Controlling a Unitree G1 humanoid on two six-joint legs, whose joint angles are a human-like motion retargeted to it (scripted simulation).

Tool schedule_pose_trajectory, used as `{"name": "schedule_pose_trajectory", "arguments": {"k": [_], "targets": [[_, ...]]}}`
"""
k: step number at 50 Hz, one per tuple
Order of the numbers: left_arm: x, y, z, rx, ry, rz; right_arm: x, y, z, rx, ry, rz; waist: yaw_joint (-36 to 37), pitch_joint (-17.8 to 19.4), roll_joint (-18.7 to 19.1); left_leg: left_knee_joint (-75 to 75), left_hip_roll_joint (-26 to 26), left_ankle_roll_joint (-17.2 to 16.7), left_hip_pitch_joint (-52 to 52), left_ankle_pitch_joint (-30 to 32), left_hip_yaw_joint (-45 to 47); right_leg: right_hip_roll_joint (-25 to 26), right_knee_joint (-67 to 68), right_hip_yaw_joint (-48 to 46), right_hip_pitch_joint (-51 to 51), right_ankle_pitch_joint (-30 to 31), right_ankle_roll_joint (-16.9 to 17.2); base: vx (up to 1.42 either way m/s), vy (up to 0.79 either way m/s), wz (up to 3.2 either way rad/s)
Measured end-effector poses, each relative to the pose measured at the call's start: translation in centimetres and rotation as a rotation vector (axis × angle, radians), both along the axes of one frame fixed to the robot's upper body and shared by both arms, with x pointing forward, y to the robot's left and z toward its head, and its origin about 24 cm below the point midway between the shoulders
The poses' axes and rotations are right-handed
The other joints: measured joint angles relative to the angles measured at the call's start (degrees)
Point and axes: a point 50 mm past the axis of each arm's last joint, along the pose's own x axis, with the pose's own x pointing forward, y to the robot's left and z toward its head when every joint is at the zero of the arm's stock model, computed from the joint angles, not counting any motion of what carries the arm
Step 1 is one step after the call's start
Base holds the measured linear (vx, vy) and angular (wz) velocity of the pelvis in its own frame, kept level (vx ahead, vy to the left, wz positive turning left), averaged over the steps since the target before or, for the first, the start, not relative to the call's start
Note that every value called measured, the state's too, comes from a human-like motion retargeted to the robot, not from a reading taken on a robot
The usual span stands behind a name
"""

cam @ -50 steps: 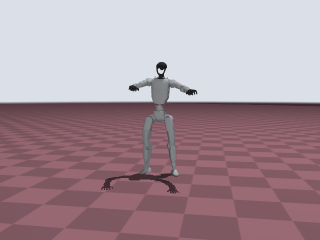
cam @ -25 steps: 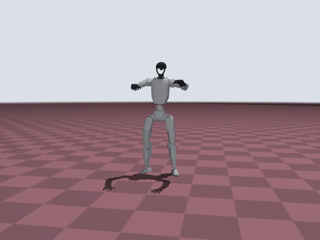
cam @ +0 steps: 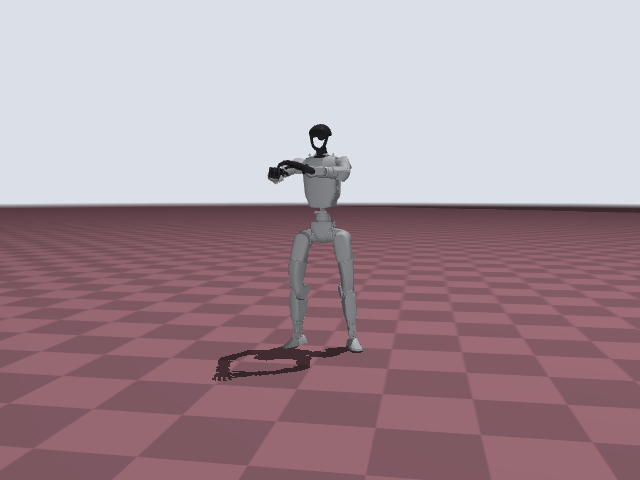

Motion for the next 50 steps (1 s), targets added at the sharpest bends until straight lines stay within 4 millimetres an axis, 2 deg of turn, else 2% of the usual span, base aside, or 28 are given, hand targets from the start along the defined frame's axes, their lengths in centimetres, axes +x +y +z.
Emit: {"name": "schedule_pose_trajectory", "arguments": {"k": [7,15,28,35,42,50], "targets": [[1.5,2.0,-1.7,0.025,0.035,0.114,-0.1,0.1,0.0,0.006,0.005,0.015,-0.6,-0.3,0.3,-0.1,0.3,0.1,0.2,0.0,1.0,0.4,0.1,1.0,-0.6,0.0,0.2,0.00,0.00,0.00],[2.4,4.4,-3.1,0.065,0.062,0.209,-0.1,-1.0,-0.6,0.010,0.019,-0.015,0.2,-0.7,0.2,-0.2,0.5,0.1,0.5,-0.1,1.2,0.6,0.3,1.2,-0.6,-0.1,0.3,0.00,0.00,0.00],[2.6,6.3,-3.8,0.066,0.089,0.263,-0.3,-2.0,-1.9,0.005,0.053,-0.038,1.4,-1.7,0.2,-0.2,0.4,-0.2,0.5,-0.1,0.3,0.4,0.2,0.2,0.2,-0.3,0.1,0.00,0.00,0.00],[2.7,7.9,-4.2,0.067,0.103,0.306,-0.4,-2.6,-2.4,-0.003,0.065,-0.053,1.7,-2.0,0.2,-0.1,0.3,-0.4,0.5,-0.2,-0.1,0.2,0.3,-0.2,0.5,-0.3,-0.1,0.00,0.00,0.00],[2.7,10.4,-4.6,0.092,0.110,0.372,-0.5,-3.3,-2.6,-0.009,0.067,-0.070,2.4,-2.2,0.0,-0.1,0.2,-0.4,0.7,-0.3,-0.1,0.1,0.3,-0.3,0.6,-0.3,-0.1,0.00,0.00,0.00],[2.5,14.3,-4.6,0.133,0.110,0.482,-0.5,-4.3,-2.7,-0.016,0.067,-0.094,3.5,-2.5,-0.3,-0.2,0.2,-0.5,0.8,-0.4,0.1,0.1,0.3,-0.2,0.6,-0.2,0.0,0.00,0.00,0.00]]}}
